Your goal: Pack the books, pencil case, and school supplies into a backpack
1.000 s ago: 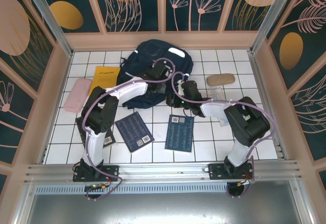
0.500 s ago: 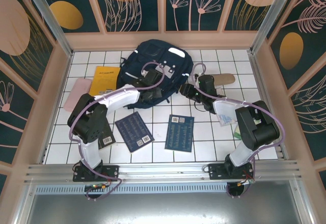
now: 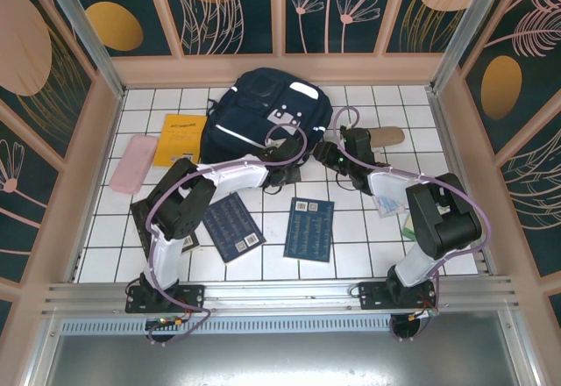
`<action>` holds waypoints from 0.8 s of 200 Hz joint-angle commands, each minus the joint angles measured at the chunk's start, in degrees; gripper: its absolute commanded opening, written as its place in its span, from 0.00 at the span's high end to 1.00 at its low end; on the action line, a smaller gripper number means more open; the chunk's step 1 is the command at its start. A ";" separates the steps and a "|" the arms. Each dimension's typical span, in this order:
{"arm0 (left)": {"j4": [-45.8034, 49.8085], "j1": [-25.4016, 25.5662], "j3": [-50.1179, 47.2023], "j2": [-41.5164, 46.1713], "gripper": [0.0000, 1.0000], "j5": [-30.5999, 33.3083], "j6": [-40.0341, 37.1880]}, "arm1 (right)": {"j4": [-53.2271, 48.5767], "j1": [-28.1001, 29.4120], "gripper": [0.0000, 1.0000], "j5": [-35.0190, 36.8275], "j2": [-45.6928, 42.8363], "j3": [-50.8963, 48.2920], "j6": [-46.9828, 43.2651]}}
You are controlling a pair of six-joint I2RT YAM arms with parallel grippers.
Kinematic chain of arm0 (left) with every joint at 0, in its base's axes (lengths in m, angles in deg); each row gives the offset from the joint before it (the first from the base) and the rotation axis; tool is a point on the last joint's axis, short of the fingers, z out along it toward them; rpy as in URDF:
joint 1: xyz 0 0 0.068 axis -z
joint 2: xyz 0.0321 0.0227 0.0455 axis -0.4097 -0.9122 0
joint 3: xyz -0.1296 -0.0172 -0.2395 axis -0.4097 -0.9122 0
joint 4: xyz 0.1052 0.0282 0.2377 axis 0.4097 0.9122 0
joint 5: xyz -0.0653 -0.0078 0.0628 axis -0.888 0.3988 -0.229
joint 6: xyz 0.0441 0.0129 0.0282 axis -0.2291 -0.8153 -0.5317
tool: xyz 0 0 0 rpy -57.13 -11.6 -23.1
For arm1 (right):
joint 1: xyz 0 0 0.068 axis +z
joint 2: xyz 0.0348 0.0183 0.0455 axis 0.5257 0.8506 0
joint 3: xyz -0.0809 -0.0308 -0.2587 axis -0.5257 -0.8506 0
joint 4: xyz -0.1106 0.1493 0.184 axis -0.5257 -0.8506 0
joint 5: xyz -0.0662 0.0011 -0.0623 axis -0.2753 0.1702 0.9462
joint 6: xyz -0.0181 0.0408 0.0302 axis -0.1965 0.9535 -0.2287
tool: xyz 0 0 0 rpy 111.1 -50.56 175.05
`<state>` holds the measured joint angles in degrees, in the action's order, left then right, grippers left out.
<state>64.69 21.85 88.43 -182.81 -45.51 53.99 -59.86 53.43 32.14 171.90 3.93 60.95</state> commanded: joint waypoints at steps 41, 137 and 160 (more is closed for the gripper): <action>3.28 0.04 4.90 -5.41 0.64 2.73 2.40 | 0.42 -0.43 0.61 1.57 -1.84 -0.72 1.09; 10.72 0.01 13.29 -13.23 0.73 8.47 4.57 | 0.95 0.74 0.61 0.95 -1.95 -1.47 1.88; 10.83 -0.02 13.27 -13.27 0.88 9.27 4.14 | 0.95 1.00 0.61 0.72 -1.80 -1.38 1.82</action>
<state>76.54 22.84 101.35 -192.26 -38.85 58.31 -59.90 53.85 33.02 171.86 3.16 62.00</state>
